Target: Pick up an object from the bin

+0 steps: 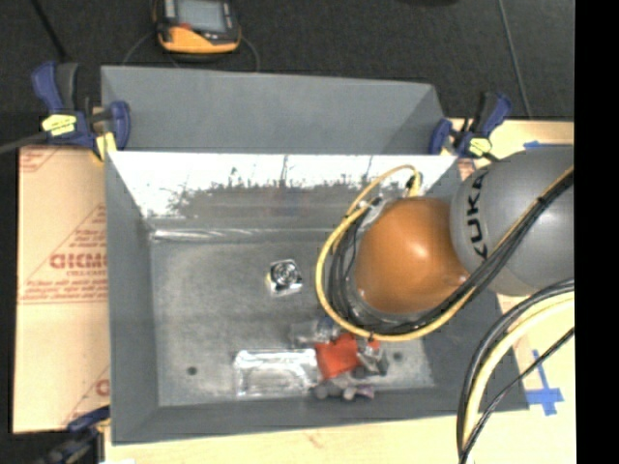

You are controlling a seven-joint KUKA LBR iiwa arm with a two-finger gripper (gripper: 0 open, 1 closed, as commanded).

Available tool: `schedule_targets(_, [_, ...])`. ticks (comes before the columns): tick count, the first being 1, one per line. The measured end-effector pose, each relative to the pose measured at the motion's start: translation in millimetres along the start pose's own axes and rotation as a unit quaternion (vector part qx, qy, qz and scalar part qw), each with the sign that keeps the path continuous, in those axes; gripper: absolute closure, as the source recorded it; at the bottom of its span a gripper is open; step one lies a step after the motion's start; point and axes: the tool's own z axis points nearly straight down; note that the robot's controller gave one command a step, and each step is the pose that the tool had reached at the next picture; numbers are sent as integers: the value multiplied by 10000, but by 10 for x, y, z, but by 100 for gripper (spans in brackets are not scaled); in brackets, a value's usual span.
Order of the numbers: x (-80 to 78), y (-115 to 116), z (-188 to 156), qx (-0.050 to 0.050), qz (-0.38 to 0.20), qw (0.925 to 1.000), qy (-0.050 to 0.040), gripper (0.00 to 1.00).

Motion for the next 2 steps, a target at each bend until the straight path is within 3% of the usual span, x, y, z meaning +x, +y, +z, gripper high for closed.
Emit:
schedule_targets(1, [5,-5,-8,3,21,10000,-1,100])
schedule_targets(2, [104,198,-1976,44,169,9998,-8,100])
